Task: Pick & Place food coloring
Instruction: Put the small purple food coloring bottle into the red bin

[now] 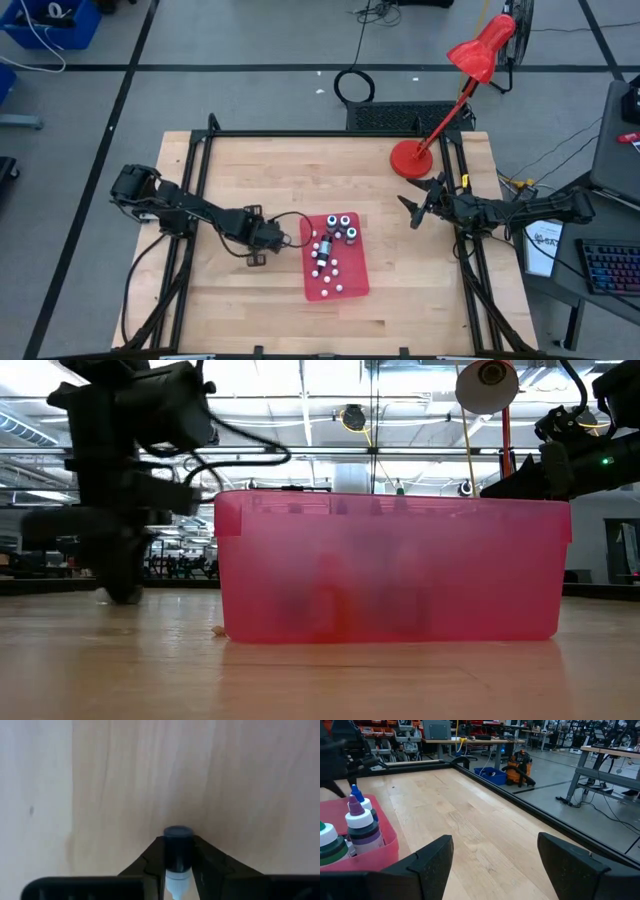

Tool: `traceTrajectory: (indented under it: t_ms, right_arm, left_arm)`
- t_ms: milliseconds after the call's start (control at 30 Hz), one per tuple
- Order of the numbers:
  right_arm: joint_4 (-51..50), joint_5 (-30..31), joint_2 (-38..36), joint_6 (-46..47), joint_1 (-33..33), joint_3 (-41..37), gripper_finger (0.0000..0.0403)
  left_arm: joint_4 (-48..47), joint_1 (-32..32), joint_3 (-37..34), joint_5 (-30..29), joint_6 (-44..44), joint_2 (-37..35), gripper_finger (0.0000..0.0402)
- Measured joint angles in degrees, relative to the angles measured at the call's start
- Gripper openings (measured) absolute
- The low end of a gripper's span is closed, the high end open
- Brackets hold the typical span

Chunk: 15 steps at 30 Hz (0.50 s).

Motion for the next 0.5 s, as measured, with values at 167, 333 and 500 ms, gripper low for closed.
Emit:
traceTrajectory:
  t_ms: [167, 333, 500]
  right_arm:
    - [0.0, 0.0, -0.01, 0.67, 0.01, -0.01, 0.0279]
    - [0.0, -0.02, 0.0, 2.14, 0.02, 0.0, 0.0279]
    - [0.0, -0.11, 0.0, 3.29, 0.02, 0.0, 0.0279]
  left_arm:
    - [15.56, -0.15, -0.14, -2.07, -4.05, 0.38, 0.0085]
    - [20.7, -2.4, -0.38, -9.02, -3.88, 0.58, 0.007]
    - [20.6, -5.65, -0.35, -13.51, -4.73, 0.54, 0.0051]
